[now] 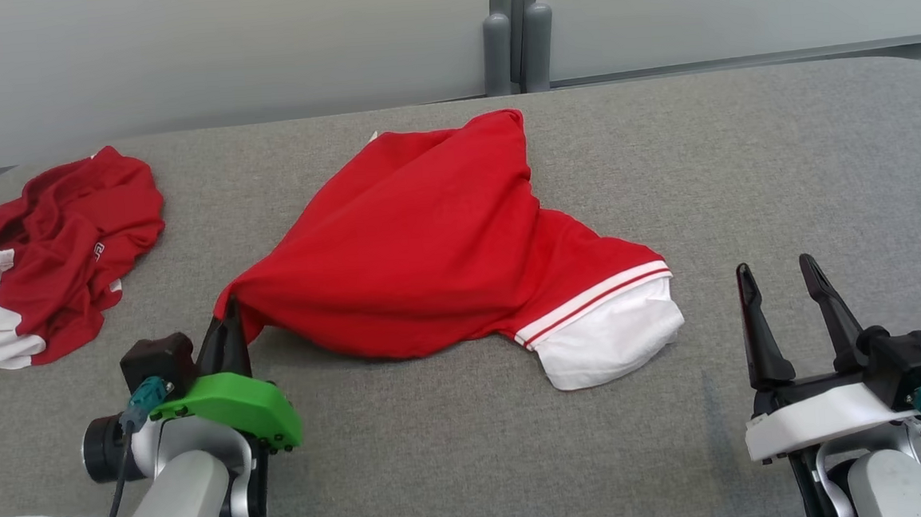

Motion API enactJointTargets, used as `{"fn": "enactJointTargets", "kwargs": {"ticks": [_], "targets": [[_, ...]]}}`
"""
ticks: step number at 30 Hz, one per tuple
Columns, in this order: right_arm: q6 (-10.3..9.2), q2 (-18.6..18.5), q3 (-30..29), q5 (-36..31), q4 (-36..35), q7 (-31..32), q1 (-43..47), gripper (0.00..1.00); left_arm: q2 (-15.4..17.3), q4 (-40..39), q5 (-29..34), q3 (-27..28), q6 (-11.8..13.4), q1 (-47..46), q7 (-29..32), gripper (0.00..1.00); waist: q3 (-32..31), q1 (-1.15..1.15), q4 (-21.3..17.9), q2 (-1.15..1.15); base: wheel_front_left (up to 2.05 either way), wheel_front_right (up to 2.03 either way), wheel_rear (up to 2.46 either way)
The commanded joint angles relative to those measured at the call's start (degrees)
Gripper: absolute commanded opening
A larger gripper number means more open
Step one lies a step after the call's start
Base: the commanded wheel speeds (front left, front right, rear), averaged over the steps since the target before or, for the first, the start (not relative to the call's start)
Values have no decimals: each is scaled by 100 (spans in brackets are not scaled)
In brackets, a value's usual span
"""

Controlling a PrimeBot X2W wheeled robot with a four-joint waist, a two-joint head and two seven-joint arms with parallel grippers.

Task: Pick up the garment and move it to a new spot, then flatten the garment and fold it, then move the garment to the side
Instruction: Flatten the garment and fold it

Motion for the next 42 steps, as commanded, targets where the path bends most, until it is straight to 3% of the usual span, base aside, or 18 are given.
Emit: {"fn": "enactJointTargets", "kwargs": {"ticks": [1,5,10,11,12,13,18,22,30,42], "targets": [[3,-21,6,-29,17,-20,23,100,84,85,-36,22,50,95,13,0,-10,0,16,62,0,0,0],[3,-20,80,-60,45,-20,-29,100,193,466,-117,100,49,181,36,0,16,0,-35,62,0,0,0],[3,-19,144,-97,121,-20,-40,100,119,946,-263,178,-137,33,34,0,48,0,-131,62,0,0,0],[3,-20,155,-99,129,-20,-46,100,73,1020,-301,198,-181,-14,29,30,56,0,-153,62,0,0,0],[3,-20,159,-95,139,-20,-52,100,35,1112,-349,213,-236,-51,23,87,61,0,-175,62,0,0,0],[3,-21,161,-100,149,-20,-54,100,7,1205,-394,239,-286,-74,19,100,65,0,-197,62,0,0,0],[3,-21,130,-109,224,-20,-60,100,-29,1617,-525,480,-484,-235,-10,100,71,0,-277,62,0,0,0],[3,-19,46,-85,331,-20,8,100,76,1511,-431,753,-534,-155,-9,100,72,0,-205,62,0,0,0],[3,-20,-47,-120,803,-20,-10,100,-23,373,172,1237,-591,546,-6,100,50,0,63,62,0,0,0],[3,-20,179,-462,2184,402,-734,100,-666,-1032,819,1522,-716,1647,-1,100,189,0,498,62,0,0,0]]}}
